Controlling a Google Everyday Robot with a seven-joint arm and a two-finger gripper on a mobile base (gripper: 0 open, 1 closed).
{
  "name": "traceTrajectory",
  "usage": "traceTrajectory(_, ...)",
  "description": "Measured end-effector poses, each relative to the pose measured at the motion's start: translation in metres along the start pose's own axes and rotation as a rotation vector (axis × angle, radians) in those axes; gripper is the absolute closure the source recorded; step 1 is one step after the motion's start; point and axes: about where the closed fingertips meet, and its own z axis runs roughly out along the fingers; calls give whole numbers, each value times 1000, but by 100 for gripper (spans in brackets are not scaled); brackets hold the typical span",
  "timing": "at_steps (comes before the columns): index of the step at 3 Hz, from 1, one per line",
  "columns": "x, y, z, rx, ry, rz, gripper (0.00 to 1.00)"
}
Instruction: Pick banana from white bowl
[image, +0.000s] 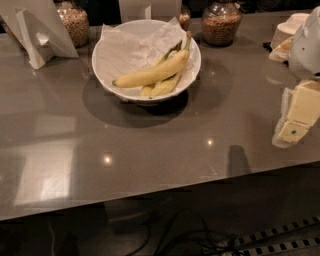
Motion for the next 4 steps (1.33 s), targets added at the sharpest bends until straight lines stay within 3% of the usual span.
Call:
traceTrajectory(1, 0, 0, 0, 0, 0, 0, 0)
traceTrajectory(2, -11, -10, 3, 40, -49, -41, 0)
traceTrajectory(4, -67, -56, 13, 148, -206, -202, 0)
